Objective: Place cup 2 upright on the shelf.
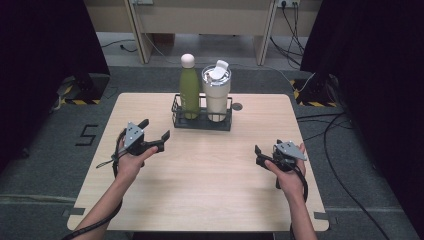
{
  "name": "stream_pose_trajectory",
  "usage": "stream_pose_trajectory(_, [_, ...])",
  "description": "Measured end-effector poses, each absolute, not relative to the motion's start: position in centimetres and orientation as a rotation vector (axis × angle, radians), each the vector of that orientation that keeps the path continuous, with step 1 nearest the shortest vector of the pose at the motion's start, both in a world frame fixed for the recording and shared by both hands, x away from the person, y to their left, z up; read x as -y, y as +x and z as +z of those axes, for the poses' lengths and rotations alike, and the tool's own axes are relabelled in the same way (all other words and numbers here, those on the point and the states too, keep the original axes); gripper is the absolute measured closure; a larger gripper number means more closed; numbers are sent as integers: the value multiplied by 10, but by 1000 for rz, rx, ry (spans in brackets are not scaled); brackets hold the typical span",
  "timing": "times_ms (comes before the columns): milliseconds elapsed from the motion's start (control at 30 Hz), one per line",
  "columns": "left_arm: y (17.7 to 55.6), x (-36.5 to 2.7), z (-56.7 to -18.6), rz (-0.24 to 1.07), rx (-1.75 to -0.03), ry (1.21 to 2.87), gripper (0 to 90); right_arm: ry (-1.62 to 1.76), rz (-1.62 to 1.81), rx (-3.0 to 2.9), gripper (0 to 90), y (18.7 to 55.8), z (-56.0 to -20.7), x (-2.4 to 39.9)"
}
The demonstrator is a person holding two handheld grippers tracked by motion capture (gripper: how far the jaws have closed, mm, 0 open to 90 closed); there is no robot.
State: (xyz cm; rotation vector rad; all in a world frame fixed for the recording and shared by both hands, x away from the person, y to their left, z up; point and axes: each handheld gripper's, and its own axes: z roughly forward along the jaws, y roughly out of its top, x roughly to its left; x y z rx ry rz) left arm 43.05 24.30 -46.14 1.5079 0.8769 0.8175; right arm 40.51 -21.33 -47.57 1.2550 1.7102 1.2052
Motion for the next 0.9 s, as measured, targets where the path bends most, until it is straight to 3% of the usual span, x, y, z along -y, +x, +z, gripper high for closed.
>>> stream_pose_trajectory(500, [400,-265,-491,793,-938,1491,82,1253,1207,-1715,149,405,-477,211])
stream_pose_trajectory(900, [396,-264,-500,796,-942,1517,82,1245,1216,-1725,147,405,-477,206])
